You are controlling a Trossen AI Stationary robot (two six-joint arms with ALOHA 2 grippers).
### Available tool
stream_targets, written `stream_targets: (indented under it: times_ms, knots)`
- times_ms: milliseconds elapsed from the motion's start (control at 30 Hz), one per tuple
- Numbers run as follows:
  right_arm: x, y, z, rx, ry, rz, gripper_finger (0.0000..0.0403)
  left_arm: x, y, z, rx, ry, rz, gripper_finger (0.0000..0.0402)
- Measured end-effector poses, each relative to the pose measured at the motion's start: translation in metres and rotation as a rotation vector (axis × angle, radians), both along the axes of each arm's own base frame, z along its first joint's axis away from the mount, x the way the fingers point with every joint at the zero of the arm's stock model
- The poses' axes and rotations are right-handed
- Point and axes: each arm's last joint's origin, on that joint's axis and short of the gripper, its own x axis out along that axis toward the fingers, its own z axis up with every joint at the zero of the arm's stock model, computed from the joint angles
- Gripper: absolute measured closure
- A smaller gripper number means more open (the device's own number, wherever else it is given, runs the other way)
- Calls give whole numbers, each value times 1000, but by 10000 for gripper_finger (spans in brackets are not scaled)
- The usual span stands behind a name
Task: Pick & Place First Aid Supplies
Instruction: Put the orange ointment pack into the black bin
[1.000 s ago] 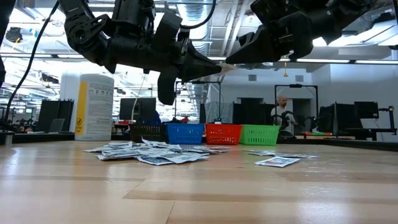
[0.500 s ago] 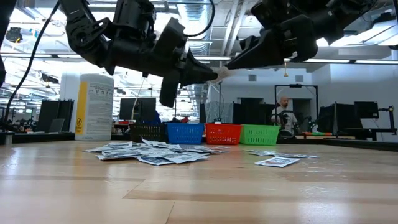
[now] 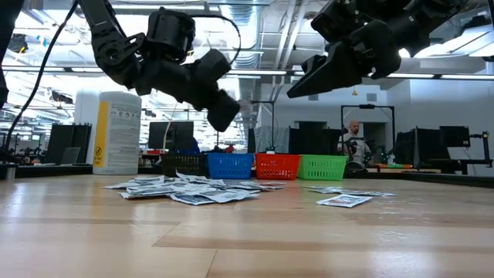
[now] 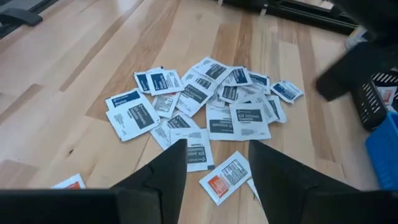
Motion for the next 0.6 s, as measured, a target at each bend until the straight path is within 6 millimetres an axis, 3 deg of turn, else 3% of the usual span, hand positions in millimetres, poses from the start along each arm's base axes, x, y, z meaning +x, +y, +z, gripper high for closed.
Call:
stream_targets:
  times_ms: [233,600]
  knots:
    - [-1,0,-1,-6,11,3,252,-19,11,-12,59,100,292,392]
    - [-1,-1,-1,-14,10,6,275,-42,30,-32,-82,-11,307,392]
